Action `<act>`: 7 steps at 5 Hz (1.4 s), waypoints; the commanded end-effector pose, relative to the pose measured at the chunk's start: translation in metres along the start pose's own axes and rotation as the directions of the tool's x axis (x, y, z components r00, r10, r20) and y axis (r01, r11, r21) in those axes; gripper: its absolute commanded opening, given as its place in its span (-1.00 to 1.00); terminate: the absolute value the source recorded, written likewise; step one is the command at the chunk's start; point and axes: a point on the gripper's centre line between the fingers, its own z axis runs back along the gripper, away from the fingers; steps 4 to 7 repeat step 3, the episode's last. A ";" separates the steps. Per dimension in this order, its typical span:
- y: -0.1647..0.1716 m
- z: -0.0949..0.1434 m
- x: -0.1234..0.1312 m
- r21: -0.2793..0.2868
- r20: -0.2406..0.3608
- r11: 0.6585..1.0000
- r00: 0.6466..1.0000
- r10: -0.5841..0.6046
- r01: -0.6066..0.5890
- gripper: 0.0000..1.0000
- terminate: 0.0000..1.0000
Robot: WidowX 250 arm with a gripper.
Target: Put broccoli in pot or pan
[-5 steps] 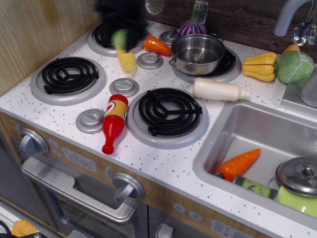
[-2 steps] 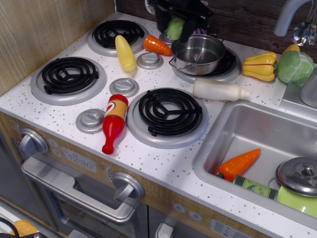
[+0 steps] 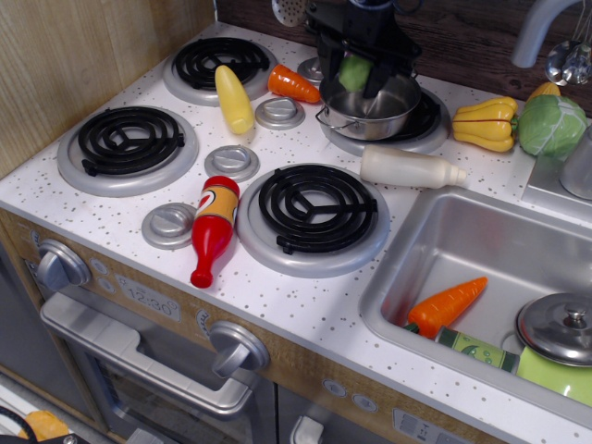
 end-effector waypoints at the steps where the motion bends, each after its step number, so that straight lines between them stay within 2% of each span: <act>1: 0.003 0.016 0.021 0.009 0.072 1.000 0.997 0.024 -0.025 1.00 -1.00; 2: 0.003 0.016 0.021 0.009 0.072 1.000 0.997 0.024 -0.025 1.00 -1.00; 3: 0.003 0.016 0.021 0.009 0.072 1.000 0.997 0.024 -0.025 1.00 1.00; 7: 0.003 0.016 0.021 0.009 0.072 1.000 0.997 0.024 -0.025 1.00 1.00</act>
